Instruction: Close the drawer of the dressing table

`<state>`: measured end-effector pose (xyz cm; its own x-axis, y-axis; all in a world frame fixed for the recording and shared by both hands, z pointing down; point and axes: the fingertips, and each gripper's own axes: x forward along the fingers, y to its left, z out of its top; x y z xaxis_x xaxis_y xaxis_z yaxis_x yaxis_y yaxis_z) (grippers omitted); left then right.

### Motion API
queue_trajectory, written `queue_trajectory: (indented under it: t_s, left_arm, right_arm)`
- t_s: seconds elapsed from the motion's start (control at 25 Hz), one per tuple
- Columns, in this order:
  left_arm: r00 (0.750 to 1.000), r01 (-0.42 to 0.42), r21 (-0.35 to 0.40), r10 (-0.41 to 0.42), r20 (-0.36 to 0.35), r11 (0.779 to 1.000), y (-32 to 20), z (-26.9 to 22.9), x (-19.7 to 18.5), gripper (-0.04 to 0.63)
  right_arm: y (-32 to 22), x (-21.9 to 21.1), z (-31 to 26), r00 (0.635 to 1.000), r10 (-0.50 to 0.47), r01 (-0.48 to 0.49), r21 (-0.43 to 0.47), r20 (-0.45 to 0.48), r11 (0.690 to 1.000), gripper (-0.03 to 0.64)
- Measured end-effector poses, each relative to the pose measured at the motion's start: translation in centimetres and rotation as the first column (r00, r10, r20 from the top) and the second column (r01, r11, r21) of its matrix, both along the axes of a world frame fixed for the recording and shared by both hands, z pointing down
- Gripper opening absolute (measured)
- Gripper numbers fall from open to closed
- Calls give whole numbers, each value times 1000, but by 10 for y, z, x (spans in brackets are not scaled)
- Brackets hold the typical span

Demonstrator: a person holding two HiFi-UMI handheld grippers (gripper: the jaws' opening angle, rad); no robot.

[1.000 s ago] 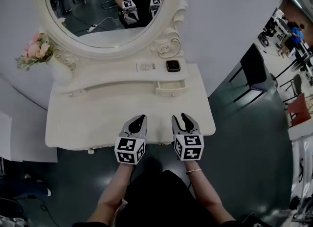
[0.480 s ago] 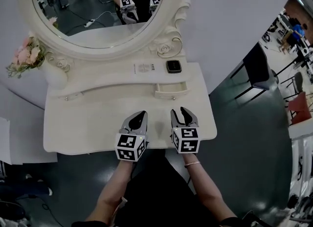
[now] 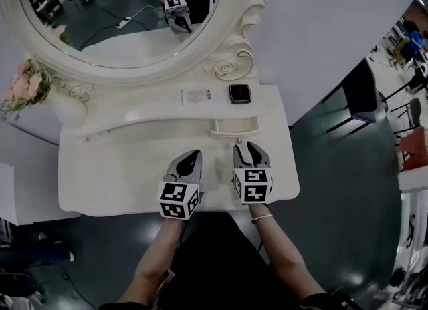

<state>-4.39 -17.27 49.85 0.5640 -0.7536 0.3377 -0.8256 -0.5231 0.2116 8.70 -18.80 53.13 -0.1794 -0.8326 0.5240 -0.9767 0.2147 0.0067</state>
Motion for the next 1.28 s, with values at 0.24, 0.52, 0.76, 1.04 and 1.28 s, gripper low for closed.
queue_trajectory:
  t_s: [0.24, 0.52, 0.76, 1.04, 1.28]
  left_arm:
    - [1000, 19, -15, -19, 8, 1000, -14, 7, 1, 3]
    - [999, 35, -27, -35, 14, 999, -27, 11, 1, 3]
    - [999, 42, -32, -41, 14, 999, -35, 14, 3, 3]
    - [999, 52, -33, -52, 9, 998, -42, 14, 2, 3]
    - [998, 67, -29, -66, 9, 997, -45, 12, -1, 3]
  right_arm:
    - [-16, -2, 11, 1000, -16, 16, -23, 1, 1000, 131]
    - [-25, 0, 15, 1000, -1, 1, -24, -17, 1000, 144]
    - [-34, 2, 15, 1000, 8, -9, -29, -17, 1000, 151]
    - [-44, 0, 16, 1000, 5, -6, -31, -27, 999, 152]
    - [-52, 0, 17, 999, 2, -3, -38, -35, 999, 150]
